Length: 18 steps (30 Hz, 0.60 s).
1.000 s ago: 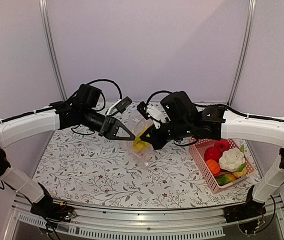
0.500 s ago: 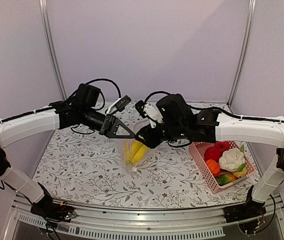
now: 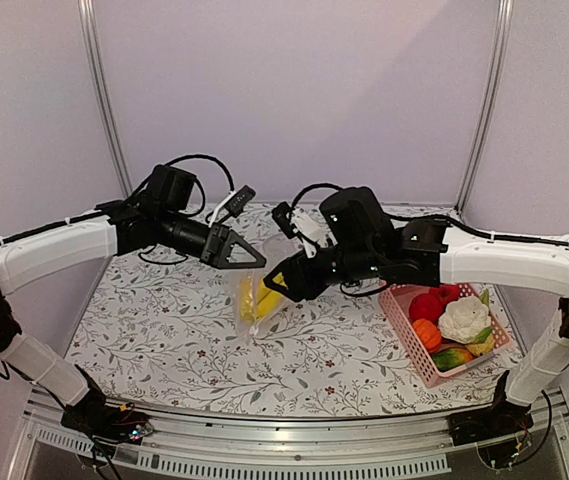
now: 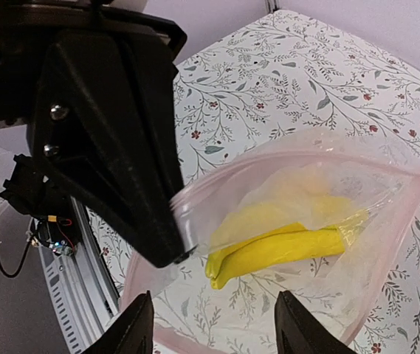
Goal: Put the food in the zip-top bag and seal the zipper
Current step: Place the fake fruit in the zipper food storage bag.
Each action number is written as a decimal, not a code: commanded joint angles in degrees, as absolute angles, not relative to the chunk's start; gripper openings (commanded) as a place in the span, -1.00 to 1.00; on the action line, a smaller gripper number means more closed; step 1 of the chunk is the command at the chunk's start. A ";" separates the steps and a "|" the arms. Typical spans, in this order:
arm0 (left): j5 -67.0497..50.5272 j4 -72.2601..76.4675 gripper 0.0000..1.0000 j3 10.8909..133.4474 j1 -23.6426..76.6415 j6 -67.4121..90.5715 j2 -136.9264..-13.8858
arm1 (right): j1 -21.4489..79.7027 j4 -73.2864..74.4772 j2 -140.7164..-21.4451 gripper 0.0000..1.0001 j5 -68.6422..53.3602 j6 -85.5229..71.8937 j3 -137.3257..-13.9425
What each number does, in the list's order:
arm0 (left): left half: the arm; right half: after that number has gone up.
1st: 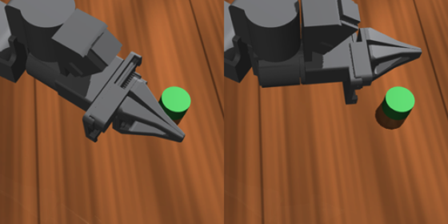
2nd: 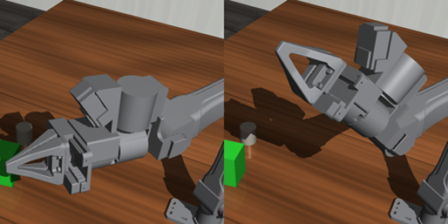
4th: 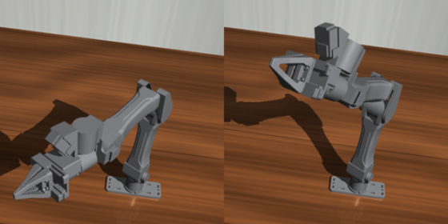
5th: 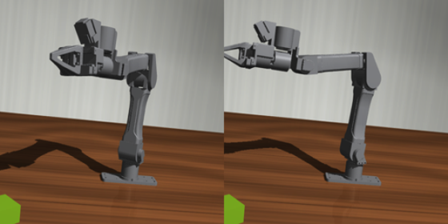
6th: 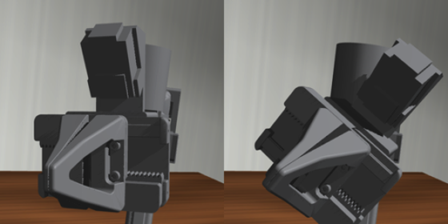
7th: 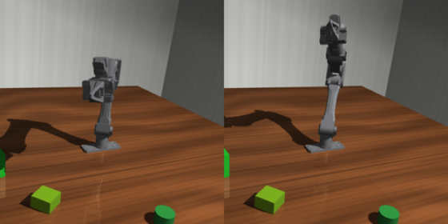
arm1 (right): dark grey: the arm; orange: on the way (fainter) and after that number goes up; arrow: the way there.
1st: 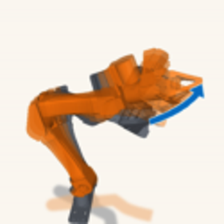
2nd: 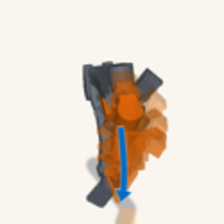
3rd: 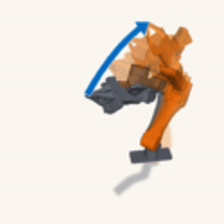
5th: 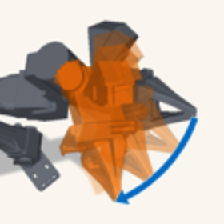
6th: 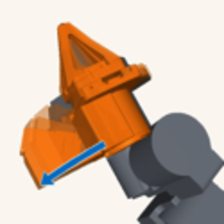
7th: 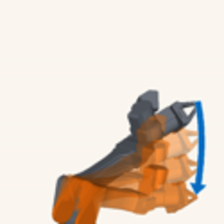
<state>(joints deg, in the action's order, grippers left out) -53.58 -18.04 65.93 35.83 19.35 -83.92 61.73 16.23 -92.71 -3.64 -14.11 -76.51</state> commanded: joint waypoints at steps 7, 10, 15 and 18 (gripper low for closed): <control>-39.43 -24.26 -1.00 66.97 32.64 18.58 -84.45 | 62.29 16.34 -82.17 0.39 -13.83 -17.66 -71.20; -38.41 -24.55 -1.00 66.99 32.52 18.33 -84.51 | 62.31 17.89 -78.71 0.46 -9.63 -18.93 -69.72; -37.29 -25.14 -1.00 67.17 32.52 17.59 -83.73 | 61.98 27.45 -74.26 0.58 6.45 -19.94 -70.22; -37.05 -25.44 -1.00 67.19 32.52 17.33 -83.46 | 60.24 33.39 -73.08 0.60 13.11 -22.10 -69.54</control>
